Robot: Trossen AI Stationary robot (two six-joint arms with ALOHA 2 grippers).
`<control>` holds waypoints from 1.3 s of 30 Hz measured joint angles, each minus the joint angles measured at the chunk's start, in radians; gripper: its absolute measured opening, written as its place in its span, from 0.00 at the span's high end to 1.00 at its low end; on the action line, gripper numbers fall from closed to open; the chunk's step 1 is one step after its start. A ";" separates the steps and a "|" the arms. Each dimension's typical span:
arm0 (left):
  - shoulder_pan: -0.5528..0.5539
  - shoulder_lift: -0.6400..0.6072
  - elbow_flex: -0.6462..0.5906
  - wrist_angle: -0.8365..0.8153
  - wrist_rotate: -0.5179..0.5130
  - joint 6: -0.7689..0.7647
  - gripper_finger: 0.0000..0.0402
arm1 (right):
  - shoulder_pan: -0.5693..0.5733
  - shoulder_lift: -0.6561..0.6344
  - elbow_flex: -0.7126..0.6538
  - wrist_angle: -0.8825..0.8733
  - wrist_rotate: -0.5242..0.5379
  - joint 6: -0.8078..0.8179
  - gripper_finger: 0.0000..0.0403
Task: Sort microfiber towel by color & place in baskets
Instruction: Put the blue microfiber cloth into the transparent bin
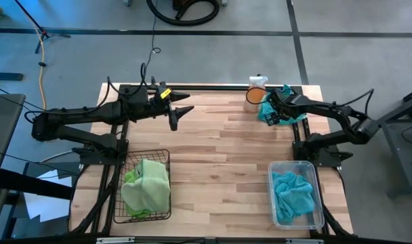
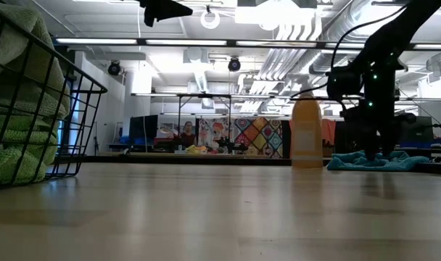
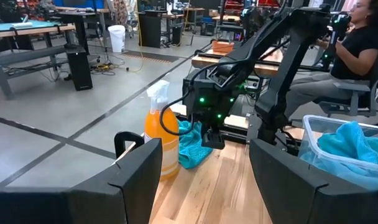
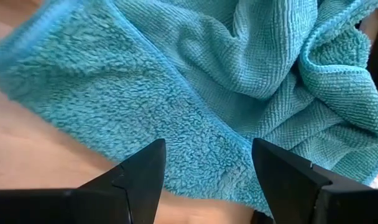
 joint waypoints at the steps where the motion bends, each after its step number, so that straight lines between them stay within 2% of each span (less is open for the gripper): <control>1: 0.000 0.000 0.000 0.000 0.000 0.000 0.42 | 0.000 0.007 0.000 0.000 0.005 -0.013 0.41; 14: 0.000 0.000 0.000 -0.001 0.000 0.001 0.42 | 0.014 0.127 0.004 0.040 0.052 -0.038 0.41; 19: 0.000 0.000 0.000 -0.001 0.000 0.001 0.42 | 0.058 0.124 0.004 0.040 -0.009 -0.069 0.41; 25: 0.000 0.000 0.000 -0.001 -0.001 0.001 0.42 | 0.181 0.124 0.004 0.019 -0.091 -0.047 0.41; 32: 0.000 0.000 0.000 -0.001 0.003 -0.041 0.42 | 0.389 0.125 0.002 0.052 -0.214 0.049 0.41; 39: 0.000 0.000 0.000 -0.001 0.004 -0.042 0.42 | 0.618 0.127 0.001 0.184 -0.268 0.207 0.41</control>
